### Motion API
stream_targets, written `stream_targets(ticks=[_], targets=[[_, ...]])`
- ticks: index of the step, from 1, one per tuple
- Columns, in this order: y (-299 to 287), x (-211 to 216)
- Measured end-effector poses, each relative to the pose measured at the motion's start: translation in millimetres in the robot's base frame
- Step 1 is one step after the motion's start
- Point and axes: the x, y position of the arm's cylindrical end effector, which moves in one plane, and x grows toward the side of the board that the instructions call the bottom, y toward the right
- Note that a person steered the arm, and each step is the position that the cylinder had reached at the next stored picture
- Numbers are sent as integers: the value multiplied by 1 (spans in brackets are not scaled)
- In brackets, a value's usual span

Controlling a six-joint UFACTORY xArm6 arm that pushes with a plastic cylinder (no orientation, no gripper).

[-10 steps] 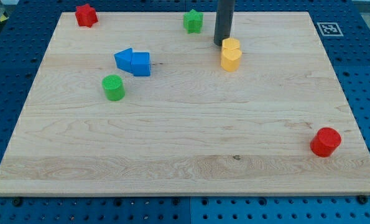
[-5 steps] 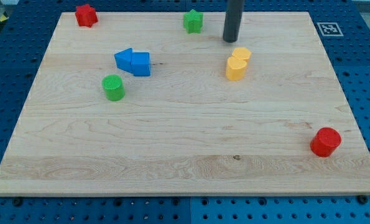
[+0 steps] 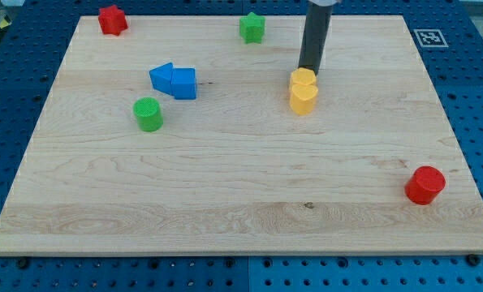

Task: Move yellow blocks in between red circle and blue blocks

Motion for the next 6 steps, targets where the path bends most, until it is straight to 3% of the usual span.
stream_targets(ticks=[6], targets=[[-11,55]])
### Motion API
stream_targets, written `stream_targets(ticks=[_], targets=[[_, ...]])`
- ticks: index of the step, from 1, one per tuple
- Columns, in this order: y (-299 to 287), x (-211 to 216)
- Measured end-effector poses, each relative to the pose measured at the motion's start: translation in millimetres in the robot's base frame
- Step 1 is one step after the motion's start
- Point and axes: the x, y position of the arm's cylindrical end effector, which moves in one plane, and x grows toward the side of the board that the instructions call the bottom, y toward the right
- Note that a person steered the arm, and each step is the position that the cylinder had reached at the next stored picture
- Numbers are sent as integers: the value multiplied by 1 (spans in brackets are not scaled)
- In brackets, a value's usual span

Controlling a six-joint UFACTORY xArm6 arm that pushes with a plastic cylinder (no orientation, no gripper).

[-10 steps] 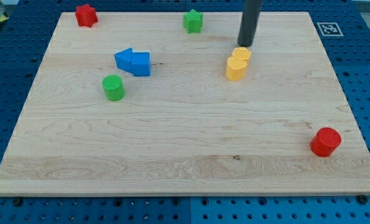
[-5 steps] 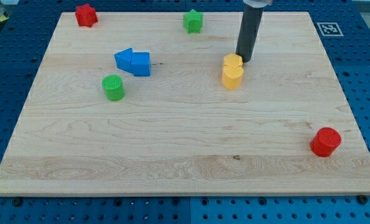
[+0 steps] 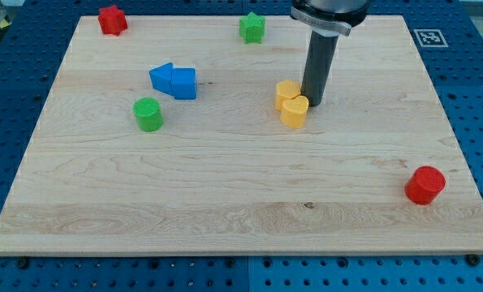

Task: Move yellow blocks in between red circle and blue blocks

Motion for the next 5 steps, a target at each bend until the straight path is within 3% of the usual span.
stream_targets(ticks=[1,2,3,4,5], targets=[[-15,-12],[-17,-65],[-50,-63],[-53,-16],[-47,0]])
